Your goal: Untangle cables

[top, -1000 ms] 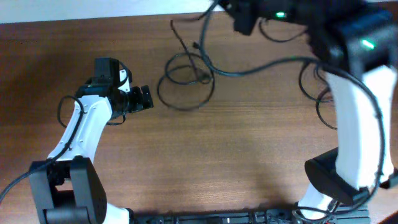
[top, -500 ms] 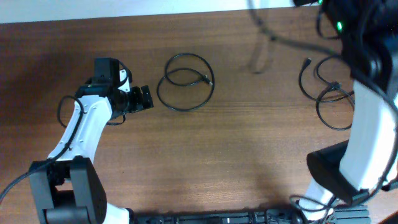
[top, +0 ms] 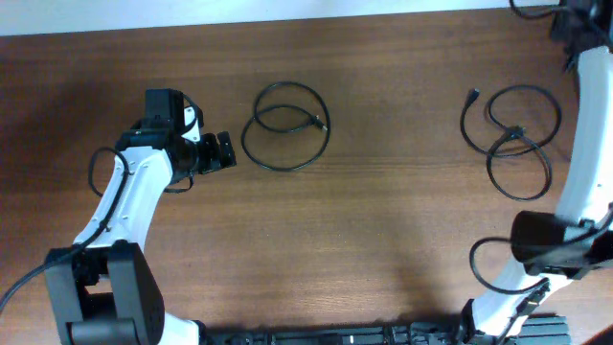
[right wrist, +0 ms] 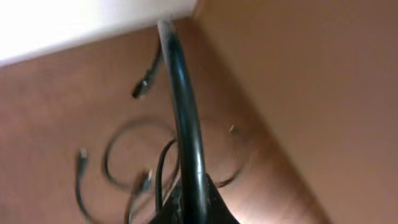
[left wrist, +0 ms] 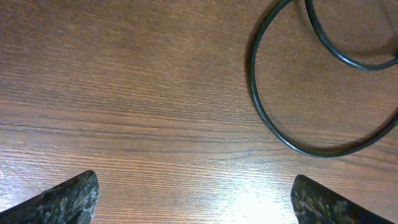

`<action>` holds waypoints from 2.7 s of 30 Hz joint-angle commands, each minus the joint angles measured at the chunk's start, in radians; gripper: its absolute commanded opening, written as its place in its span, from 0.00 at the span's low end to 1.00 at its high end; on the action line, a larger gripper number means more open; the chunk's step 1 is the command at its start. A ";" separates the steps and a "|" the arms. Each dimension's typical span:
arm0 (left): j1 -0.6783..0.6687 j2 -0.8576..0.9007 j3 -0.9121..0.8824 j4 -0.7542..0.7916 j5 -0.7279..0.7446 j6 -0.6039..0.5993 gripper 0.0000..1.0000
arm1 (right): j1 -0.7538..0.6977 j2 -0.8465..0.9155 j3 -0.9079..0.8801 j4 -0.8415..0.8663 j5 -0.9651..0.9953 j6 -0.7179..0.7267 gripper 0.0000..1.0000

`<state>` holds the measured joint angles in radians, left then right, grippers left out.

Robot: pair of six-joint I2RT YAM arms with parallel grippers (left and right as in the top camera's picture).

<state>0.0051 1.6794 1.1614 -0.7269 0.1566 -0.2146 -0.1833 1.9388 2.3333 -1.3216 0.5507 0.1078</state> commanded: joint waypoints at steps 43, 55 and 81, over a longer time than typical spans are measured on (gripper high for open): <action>-0.002 0.010 0.001 -0.011 0.003 -0.010 0.99 | 0.592 0.005 -0.932 0.819 -0.736 0.022 0.97; -0.002 0.010 0.000 -0.011 0.003 -0.010 0.99 | 0.696 0.061 -1.082 1.020 -0.727 0.070 0.77; -0.002 0.010 0.000 0.003 0.003 -0.010 0.99 | 0.691 0.079 -0.566 0.509 -0.854 -0.212 0.76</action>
<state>0.0051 1.6794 1.1614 -0.7277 0.1566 -0.2146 0.5133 2.0006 1.7493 -0.8093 -0.2790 -0.0654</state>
